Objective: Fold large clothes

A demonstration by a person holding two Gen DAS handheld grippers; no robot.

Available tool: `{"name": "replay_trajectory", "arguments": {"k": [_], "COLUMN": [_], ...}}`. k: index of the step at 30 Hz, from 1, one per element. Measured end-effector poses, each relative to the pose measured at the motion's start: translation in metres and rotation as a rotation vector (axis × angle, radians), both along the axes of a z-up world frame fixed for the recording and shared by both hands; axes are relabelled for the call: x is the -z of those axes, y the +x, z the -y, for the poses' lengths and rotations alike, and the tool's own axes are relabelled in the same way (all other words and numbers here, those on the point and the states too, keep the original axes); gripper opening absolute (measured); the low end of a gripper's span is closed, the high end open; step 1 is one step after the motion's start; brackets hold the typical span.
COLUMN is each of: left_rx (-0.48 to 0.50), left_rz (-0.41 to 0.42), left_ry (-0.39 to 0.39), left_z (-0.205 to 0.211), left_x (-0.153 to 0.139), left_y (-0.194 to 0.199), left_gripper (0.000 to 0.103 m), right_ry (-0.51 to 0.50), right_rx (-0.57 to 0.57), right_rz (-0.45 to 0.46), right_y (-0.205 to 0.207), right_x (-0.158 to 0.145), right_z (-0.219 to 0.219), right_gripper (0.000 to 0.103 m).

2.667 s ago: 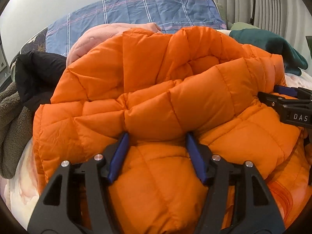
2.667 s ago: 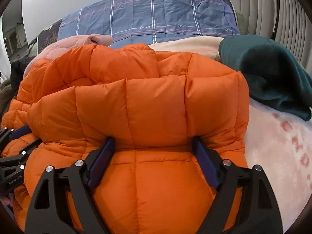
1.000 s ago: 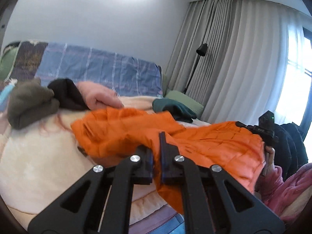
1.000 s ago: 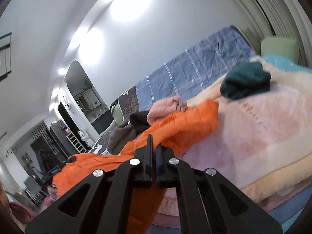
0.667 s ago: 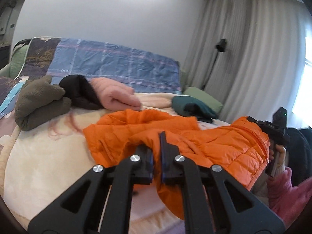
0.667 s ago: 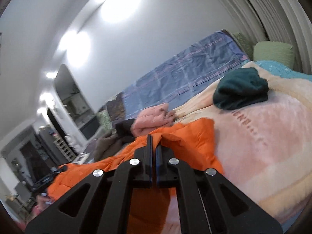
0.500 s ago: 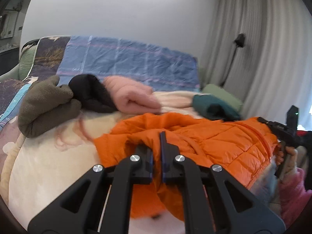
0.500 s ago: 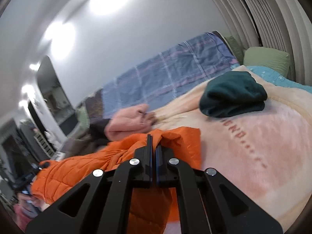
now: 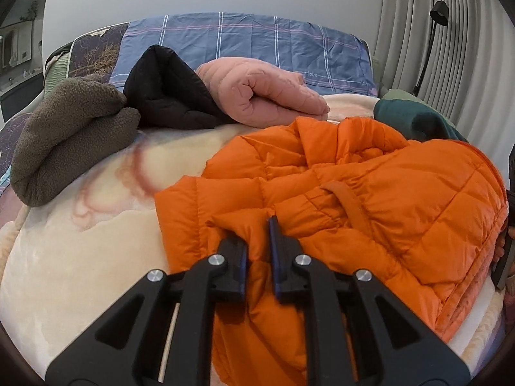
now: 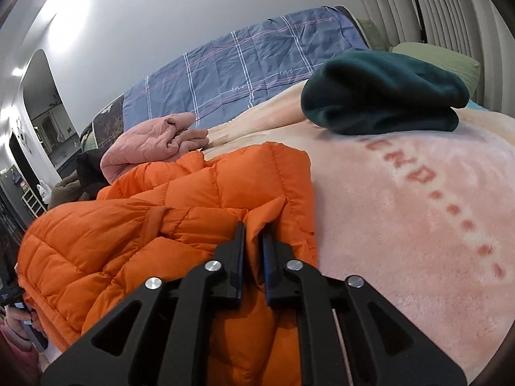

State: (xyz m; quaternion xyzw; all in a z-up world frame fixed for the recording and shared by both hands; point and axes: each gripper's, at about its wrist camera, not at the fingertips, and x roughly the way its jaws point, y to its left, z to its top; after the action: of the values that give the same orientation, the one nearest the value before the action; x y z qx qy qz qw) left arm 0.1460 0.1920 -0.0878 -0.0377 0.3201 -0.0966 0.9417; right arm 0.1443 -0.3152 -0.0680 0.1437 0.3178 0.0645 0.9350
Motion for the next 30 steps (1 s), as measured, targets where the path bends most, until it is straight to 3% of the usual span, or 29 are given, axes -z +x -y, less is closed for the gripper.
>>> {"name": "replay_trajectory", "arguments": {"k": [2, 3, 4, 5, 6, 9, 15, 22, 24, 27, 30], "left_rx": [-0.002, -0.003, -0.004, -0.011, -0.017, 0.015, 0.098, 0.196, 0.227, 0.269, 0.290], "left_rz": [-0.009, -0.010, -0.004, 0.010, 0.032, 0.084, 0.063, -0.055, -0.070, -0.070, 0.013], "left_ry": [-0.035, -0.061, -0.096, -0.117, -0.114, -0.074, -0.085, -0.113, -0.134, -0.214, -0.258], "left_z": [-0.004, -0.008, -0.012, -0.015, -0.017, -0.012, 0.000, 0.017, 0.022, 0.022, 0.021], "left_x": [-0.003, -0.007, -0.012, -0.019, -0.024, -0.039, -0.039, -0.010, -0.008, -0.020, -0.052], "left_y": [-0.004, -0.009, -0.015, -0.024, -0.034, -0.062, -0.107, -0.115, -0.111, -0.102, -0.092], "left_gripper": [0.021, 0.031, 0.038, 0.052, 0.059, 0.061, 0.069, 0.066, 0.035, 0.029, 0.029], "right_ry": [0.018, 0.034, 0.045, 0.057, 0.061, 0.058, 0.093, 0.014, -0.027, -0.032, -0.032], "right_rx": [0.009, 0.012, 0.012, 0.013, 0.014, -0.004, -0.070, -0.202, -0.236, -0.240, -0.244], "right_rz": [0.001, 0.005, 0.012, 0.027, 0.039, 0.078, 0.025, -0.063, -0.062, -0.039, 0.044], "right_y": [-0.008, -0.013, -0.017, -0.026, -0.034, -0.063, -0.105, -0.118, -0.113, -0.104, -0.097], "right_x": [-0.005, -0.009, -0.014, -0.020, -0.026, -0.041, -0.040, -0.021, -0.021, -0.032, -0.059], "right_z": [0.003, 0.007, 0.008, 0.011, 0.013, 0.018, 0.016, -0.019, -0.033, -0.043, -0.047], "right_gripper": [0.022, 0.024, 0.032, 0.044, 0.048, 0.050, 0.054, 0.057, 0.057, 0.057, 0.057]}}
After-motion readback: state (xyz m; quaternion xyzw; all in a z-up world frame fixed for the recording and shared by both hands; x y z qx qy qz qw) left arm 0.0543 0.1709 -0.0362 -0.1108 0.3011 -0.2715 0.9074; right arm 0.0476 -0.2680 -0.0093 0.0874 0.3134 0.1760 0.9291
